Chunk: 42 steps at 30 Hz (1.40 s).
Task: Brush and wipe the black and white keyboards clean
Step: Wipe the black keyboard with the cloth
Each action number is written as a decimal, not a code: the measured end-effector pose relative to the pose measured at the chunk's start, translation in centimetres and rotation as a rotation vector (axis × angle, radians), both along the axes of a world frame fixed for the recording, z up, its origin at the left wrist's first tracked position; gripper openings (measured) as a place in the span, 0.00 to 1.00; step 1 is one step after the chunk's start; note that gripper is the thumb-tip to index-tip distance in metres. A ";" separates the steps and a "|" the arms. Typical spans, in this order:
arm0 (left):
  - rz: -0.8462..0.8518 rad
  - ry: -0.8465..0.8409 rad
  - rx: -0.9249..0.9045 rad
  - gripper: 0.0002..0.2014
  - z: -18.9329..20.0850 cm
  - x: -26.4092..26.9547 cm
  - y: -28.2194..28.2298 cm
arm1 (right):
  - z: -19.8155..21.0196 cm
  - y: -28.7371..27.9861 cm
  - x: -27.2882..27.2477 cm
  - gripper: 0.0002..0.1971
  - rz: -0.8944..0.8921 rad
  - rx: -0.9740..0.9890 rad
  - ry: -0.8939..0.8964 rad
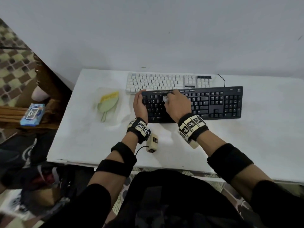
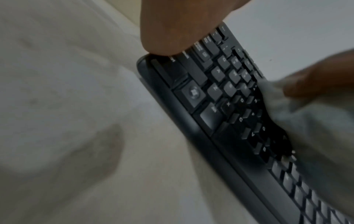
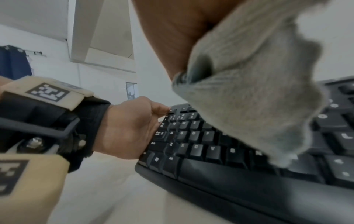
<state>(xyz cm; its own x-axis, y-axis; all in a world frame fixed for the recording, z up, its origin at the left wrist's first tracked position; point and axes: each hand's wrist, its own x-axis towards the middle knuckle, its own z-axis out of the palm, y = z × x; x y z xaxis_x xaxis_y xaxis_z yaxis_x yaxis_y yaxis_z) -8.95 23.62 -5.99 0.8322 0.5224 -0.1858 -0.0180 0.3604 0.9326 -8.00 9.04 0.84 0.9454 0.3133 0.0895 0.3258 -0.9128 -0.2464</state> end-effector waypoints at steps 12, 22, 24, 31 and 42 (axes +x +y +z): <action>0.006 -0.004 -0.002 0.17 -0.9 0.0 0.3 | -1.5 2.5 -0.3 0.08 0.112 0.023 -0.079; -0.001 -0.020 0.018 0.16 -2.4 0.0 0.8 | -1.0 4.0 -0.5 0.10 0.185 0.140 -0.128; 0.006 -0.010 -0.022 0.16 -2.3 -0.1 0.7 | -1.2 3.7 -0.2 0.10 0.152 0.096 -0.092; 0.105 -0.060 -0.053 0.16 -1.7 -0.2 0.1 | -0.7 0.0 0.7 0.12 -0.003 0.117 -0.108; 0.104 -0.054 -0.029 0.16 -2.3 0.2 0.2 | -1.0 0.1 1.0 0.11 -0.007 0.072 -0.077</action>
